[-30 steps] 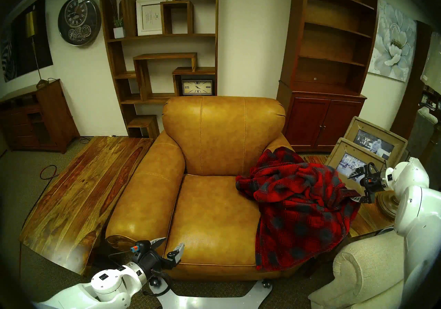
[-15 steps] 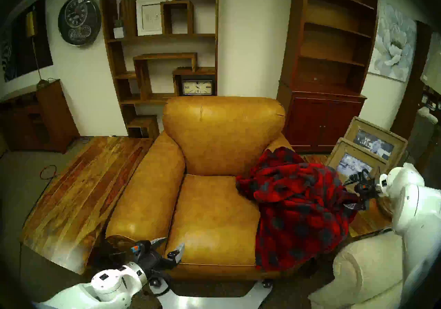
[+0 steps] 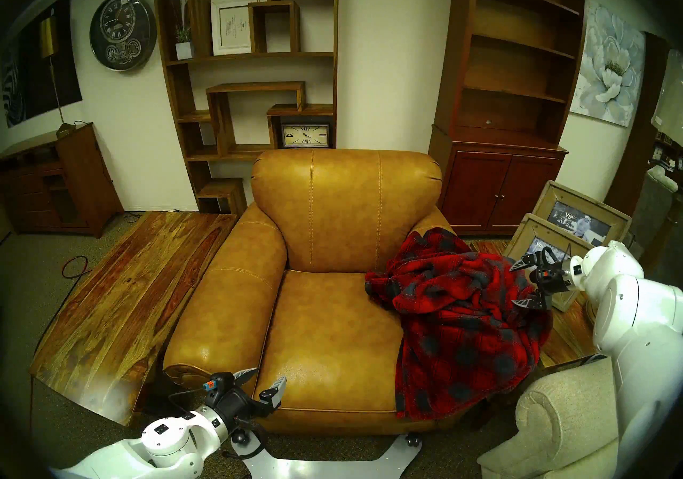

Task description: Move the blanket from sofa and drape it over the sofa arm

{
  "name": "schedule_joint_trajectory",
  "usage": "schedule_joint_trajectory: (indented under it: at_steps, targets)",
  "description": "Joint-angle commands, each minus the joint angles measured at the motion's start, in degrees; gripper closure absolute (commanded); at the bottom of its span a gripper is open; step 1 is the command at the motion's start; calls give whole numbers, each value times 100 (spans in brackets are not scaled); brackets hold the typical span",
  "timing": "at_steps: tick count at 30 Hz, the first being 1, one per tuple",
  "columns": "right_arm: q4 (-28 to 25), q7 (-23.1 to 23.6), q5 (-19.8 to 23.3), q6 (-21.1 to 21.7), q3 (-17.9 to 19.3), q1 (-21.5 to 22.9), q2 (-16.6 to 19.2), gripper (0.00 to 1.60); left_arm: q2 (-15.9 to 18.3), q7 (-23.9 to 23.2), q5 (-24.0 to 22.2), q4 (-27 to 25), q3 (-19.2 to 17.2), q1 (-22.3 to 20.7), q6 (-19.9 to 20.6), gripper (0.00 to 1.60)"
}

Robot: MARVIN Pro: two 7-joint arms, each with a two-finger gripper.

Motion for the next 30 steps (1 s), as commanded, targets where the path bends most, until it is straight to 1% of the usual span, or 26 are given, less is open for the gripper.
schedule_joint_trajectory:
  at_steps: [1,2,8,10,11,12,13,14,15,16,17,18,19,20,22,24,28,30]
  targets:
    - [-86,347,111,2,10,366,-383,0,-11,-2,-5,-69,-3,-4,-11,0]
    - [-86,347,111,2,10,366,-383,0,-11,-2,-5,-69,-3,-4,-11,0]
    - [-48,385,7,2,-137,260,-916,0,-13,-5,-3,-71,-5,-3,-10,0]
    - [-22,359,6,2,-210,256,-1027,0,-13,-6,-3,-70,-5,-3,-10,0]
    - [-66,336,-39,2,-269,242,-1148,0,-14,-7,-3,-70,-6,-3,-10,0]
    - [-38,319,-28,2,-317,249,-1139,0,-14,-7,-3,-71,-6,-2,-10,0]
    - [-67,330,-60,2,-350,238,-1303,0,-14,-7,-2,-72,-7,-1,-10,0]
    - [-48,306,-48,2,-413,247,-1261,0,-14,-7,-2,-73,-7,-1,-10,0]
    - [-108,291,-97,2,-462,224,-1420,0,-14,-7,-2,-74,-8,0,-10,0]
    - [-102,270,-91,2,-499,224,-1436,0,-14,-7,-2,-76,-9,1,-10,0]
    - [-170,260,-158,2,-557,205,-1589,0,-14,-7,-2,-77,-10,2,-10,0]
    - [-145,231,-133,2,-621,212,-1524,0,-14,-6,-2,-78,-10,3,-10,0]
    - [-219,235,-219,2,-661,186,-1705,0,-14,-6,-2,-80,-11,4,-9,0]
    - [-208,214,-212,2,-717,186,-1672,0,-14,-6,-2,-81,-11,5,-9,0]
    - [-315,181,-357,2,-834,116,-1876,0,-13,-4,-2,-85,-13,8,-8,0]
    - [-387,139,-443,2,-955,47,-1956,0,-12,-2,-2,-89,-15,11,-7,0]
    - [-666,-136,-651,2,-1227,-260,-2035,0,-8,8,-4,-106,-20,21,-2,0]
    - [-946,-544,-847,2,-1412,-526,-1996,0,-6,16,-6,-117,-24,28,3,0]
